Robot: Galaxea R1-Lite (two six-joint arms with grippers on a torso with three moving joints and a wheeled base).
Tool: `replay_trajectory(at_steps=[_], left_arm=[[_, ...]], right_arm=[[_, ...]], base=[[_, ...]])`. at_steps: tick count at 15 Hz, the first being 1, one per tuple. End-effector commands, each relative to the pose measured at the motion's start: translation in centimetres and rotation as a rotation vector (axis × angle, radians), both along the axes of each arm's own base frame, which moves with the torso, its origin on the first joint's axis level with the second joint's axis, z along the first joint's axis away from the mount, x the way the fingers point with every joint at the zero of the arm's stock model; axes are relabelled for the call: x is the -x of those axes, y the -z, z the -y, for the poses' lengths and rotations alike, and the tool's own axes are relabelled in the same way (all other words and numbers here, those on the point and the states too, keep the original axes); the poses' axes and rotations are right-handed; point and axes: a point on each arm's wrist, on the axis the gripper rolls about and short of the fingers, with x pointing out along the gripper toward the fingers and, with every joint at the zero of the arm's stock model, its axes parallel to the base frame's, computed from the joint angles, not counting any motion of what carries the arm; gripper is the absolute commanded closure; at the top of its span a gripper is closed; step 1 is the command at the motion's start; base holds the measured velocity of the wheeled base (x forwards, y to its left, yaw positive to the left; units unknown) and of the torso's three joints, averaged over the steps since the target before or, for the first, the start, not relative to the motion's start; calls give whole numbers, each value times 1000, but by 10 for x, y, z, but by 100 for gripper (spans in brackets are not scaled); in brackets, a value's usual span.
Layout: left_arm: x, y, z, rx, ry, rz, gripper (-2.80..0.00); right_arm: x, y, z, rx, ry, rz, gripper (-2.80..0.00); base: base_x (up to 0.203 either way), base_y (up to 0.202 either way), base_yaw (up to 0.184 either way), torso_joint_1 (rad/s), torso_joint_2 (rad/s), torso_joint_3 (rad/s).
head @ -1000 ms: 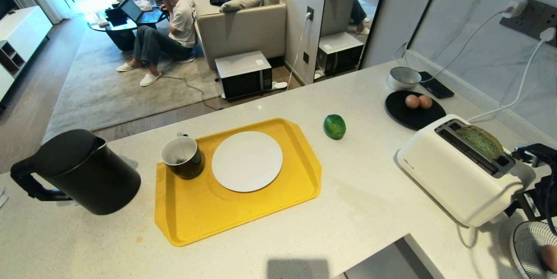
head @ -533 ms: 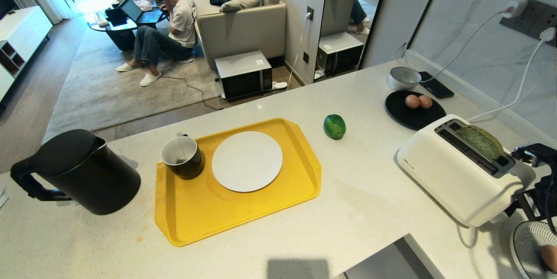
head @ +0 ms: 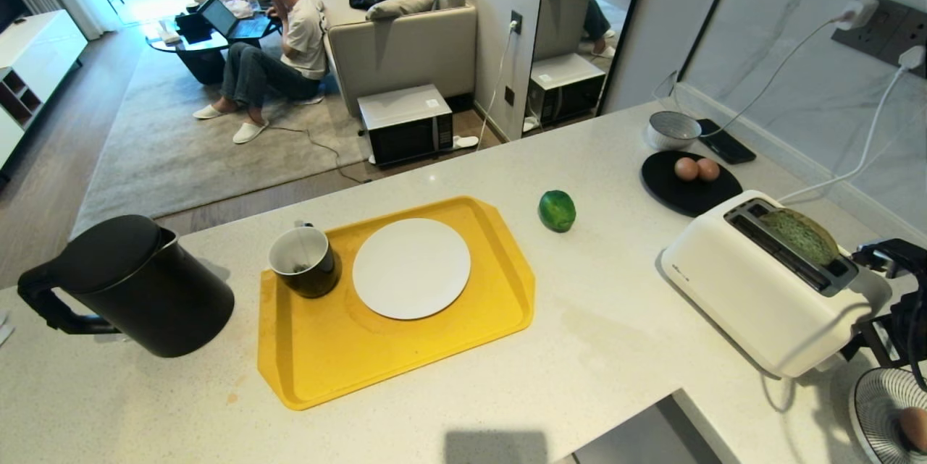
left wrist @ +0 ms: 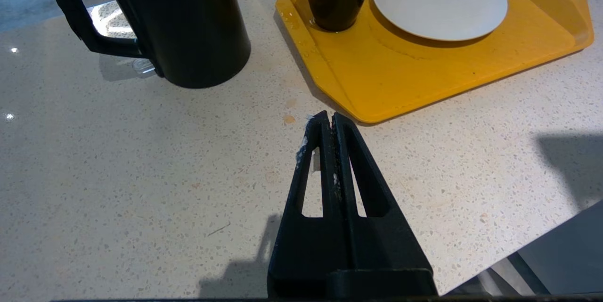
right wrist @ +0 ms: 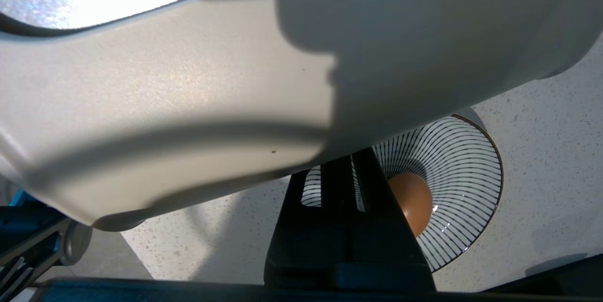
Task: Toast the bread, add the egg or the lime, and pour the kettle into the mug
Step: Use a bread toaster
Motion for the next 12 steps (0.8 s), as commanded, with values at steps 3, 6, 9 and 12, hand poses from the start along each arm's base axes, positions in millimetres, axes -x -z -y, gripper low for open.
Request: replay_trajectory(at_steps=[3,6,9,12], left_arm=[[0,0,0,0,0,1,0],[0,0,0,0,0,1,0],[0,0,0,0,0,1,0],[0,0,0,0,0,1,0]], right_arm=[[0,-1,0,3,-1,0,0],[0,0,0,2,0,-1,0],[1,-1,2,4,5,3,0],[2,-4,2,9,6,13,0]], base=[[0,0,0,0,0,0],[0,0,0,0,0,0],[0,0,0,0,0,0],[0,0,0,0,0,0]])
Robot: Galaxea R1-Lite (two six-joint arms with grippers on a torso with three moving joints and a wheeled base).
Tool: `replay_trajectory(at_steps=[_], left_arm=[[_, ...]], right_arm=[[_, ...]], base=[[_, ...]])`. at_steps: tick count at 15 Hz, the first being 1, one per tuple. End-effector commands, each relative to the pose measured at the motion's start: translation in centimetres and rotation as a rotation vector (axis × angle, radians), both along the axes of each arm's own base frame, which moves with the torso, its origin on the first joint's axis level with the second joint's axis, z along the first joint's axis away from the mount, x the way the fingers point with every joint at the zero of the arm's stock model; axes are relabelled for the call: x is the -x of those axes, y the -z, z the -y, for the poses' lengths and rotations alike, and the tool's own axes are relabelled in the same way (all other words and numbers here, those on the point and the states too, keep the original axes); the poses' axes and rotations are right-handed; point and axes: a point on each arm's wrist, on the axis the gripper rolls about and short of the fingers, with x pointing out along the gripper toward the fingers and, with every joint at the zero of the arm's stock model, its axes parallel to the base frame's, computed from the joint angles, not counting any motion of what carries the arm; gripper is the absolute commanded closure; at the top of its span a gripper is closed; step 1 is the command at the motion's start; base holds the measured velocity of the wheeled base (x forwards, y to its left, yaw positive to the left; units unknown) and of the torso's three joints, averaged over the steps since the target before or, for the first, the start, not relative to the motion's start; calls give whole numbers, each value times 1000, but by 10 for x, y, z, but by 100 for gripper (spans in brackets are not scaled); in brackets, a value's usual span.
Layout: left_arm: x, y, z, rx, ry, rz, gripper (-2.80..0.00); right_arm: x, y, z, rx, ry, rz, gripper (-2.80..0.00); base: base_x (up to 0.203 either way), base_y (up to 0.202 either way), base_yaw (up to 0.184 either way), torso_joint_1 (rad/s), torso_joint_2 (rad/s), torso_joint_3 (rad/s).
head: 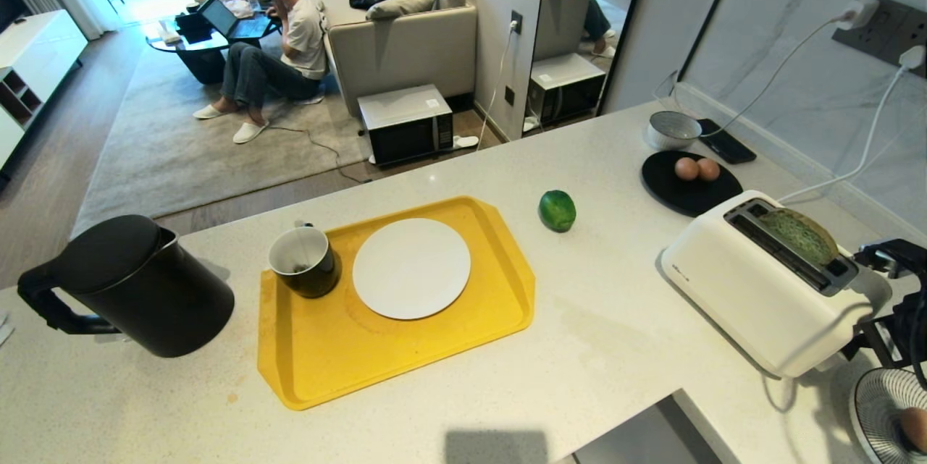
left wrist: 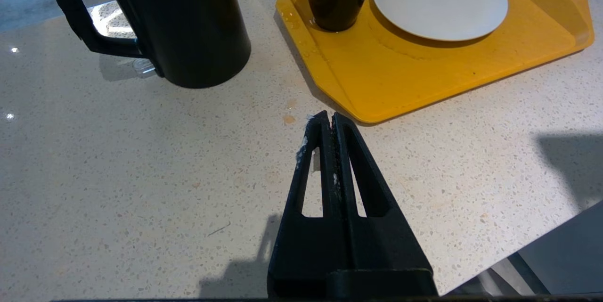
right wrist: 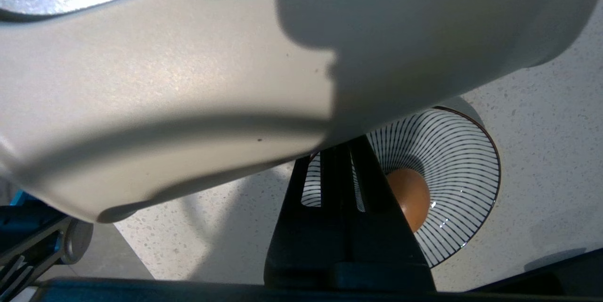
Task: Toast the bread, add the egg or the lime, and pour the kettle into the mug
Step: Use a bread toaster
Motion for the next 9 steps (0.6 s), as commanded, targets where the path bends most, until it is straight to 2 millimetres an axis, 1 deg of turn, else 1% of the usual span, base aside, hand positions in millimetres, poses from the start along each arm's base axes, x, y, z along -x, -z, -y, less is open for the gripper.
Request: replay_trajectory(at_steps=[1,4,9], left_arm=[[0,0,0,0,0,1,0],[0,0,0,0,0,1,0],[0,0,0,0,0,1,0]], right_arm=[[2,-5,-1,9,-3,17,0],[10,-19,-4,29,0,61,0],[31,-43,-9,73,19,147,0]], base=[[0,0,0,0,0,0],[0,0,0,0,0,0],[0,0,0,0,0,0]])
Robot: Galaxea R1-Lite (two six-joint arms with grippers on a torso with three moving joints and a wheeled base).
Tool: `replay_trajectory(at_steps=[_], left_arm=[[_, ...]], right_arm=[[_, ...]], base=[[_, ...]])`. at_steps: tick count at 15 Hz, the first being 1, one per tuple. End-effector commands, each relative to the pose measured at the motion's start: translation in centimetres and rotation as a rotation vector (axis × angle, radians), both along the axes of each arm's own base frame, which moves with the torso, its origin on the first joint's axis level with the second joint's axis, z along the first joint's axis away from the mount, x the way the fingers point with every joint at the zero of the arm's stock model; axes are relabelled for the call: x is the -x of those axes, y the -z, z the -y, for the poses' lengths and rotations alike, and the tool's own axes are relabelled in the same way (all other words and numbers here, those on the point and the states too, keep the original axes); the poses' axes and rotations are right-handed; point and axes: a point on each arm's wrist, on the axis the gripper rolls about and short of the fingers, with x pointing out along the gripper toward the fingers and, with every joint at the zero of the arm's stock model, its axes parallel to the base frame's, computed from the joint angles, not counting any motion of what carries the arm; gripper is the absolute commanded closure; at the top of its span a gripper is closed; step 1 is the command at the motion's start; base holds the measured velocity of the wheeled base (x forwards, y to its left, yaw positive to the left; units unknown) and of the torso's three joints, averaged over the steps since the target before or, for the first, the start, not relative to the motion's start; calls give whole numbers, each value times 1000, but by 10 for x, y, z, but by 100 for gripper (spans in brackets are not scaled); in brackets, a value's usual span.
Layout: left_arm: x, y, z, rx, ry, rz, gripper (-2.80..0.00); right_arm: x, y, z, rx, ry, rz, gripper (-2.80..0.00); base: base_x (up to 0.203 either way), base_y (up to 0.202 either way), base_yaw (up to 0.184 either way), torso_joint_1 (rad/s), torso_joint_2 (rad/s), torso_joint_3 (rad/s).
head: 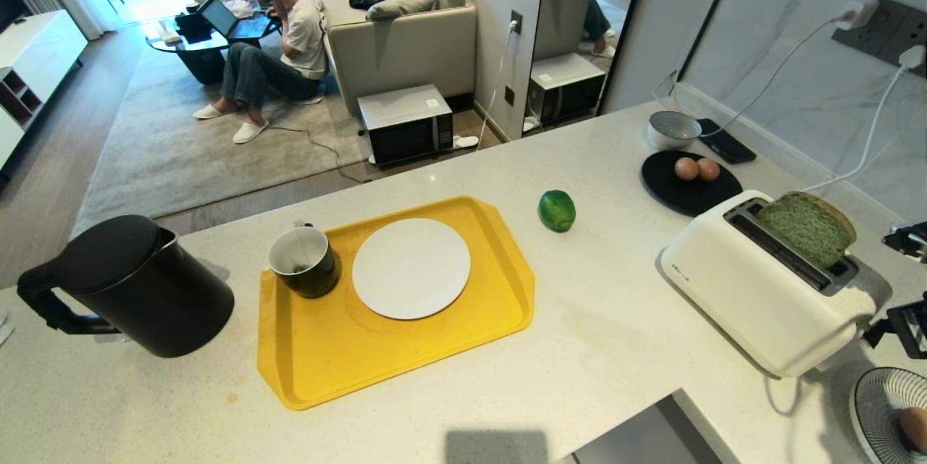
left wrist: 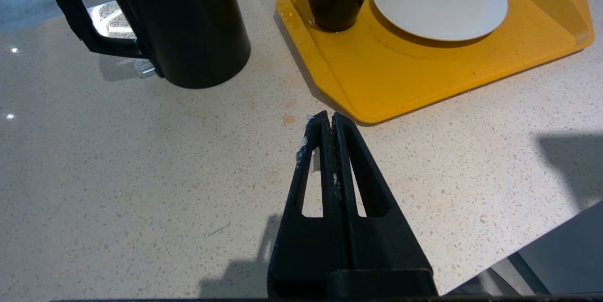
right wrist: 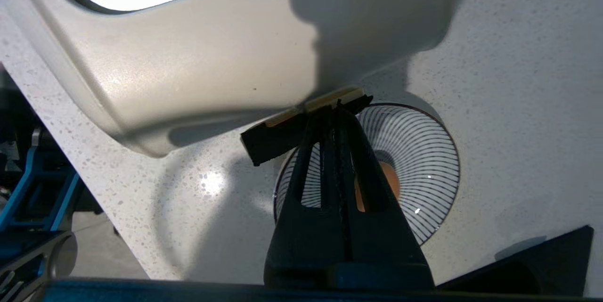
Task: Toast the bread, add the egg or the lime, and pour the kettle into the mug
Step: Use a bread toaster, then put the baked bread on a plate
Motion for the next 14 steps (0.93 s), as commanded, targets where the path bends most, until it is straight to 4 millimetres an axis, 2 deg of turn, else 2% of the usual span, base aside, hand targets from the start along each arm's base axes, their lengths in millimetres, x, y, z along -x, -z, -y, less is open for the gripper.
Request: replay_trajectory(at_steps=[1,7,9,12,13,14], left_arm=[[0,0,0,0,0,0,0],[0,0,0,0,0,0,0],[0,0,0,0,0,0,0],[0,0,0,0,0,0,0],[0,0,0,0,0,0,0],[0,0,0,0,0,0,0]], right_arm=[[17,-20,-3,37,16,71,0],[47,-59,-11,106,58,231,0],[48,-69,-13,121,46,269,0],[40,-86,-16,136,-7,329,0],[35,-90,-16,138,-17,338,-280],[30,-93,-18,138,-35,347,-280]], base=[[0,0,0,0,0,0],[0,0,0,0,0,0],[0,0,0,0,0,0],[0,0,0,0,0,0],[0,0,0,0,0,0],[0,0,0,0,0,0]])
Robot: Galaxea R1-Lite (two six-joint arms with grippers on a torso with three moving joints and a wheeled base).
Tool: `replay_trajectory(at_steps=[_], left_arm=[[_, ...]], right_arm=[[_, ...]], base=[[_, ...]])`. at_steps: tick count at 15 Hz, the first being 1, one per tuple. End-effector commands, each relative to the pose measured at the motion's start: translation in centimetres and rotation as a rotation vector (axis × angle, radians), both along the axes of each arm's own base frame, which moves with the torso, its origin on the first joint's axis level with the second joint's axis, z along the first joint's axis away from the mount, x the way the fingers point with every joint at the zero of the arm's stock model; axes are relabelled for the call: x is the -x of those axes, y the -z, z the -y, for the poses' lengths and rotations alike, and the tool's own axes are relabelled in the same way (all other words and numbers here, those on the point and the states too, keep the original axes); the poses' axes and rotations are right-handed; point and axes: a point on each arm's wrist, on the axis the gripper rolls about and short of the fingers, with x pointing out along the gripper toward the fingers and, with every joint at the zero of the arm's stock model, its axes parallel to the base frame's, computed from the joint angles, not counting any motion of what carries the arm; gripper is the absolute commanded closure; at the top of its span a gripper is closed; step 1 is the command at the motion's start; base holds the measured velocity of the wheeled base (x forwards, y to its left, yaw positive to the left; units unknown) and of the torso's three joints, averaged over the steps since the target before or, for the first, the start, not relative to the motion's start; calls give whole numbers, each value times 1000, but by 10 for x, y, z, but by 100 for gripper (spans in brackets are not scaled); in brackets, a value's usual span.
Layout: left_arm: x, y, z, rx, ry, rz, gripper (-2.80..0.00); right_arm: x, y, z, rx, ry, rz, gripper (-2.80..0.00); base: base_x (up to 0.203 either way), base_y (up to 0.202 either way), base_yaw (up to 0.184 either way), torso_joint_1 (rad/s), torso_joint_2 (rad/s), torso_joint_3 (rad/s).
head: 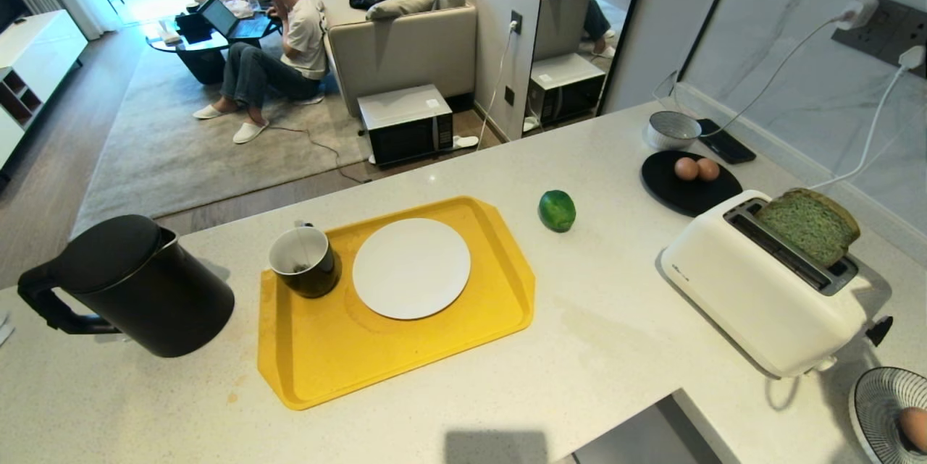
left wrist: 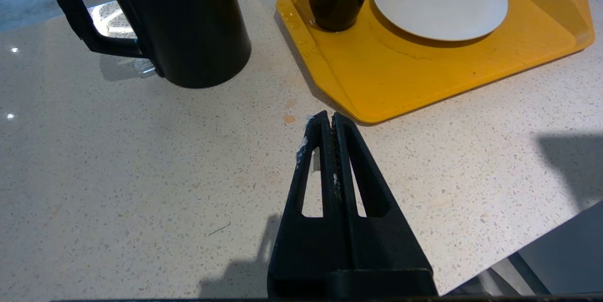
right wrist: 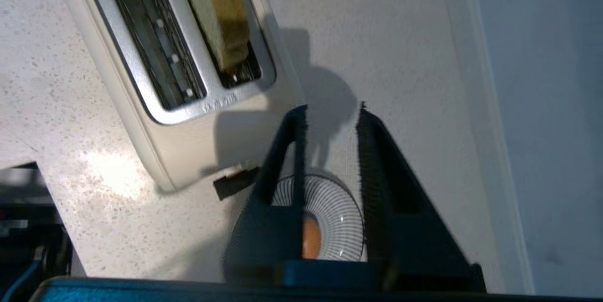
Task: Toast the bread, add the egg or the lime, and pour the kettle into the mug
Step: Put the baked bread on a plate
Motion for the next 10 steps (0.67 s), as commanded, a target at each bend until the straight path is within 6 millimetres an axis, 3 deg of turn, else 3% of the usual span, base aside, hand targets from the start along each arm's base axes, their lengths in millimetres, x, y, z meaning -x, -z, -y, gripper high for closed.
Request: replay_trajectory(at_steps=[1,10], left_arm=[[0,0,0,0,0,1,0],[0,0,0,0,0,1,0]], right_arm=[[-10,-7,-3,3,-46,21,-280],[-48,2,-7,-66,-201,-13,-280]], base=[[0,0,0,0,0,0],[0,0,0,0,0,0]])
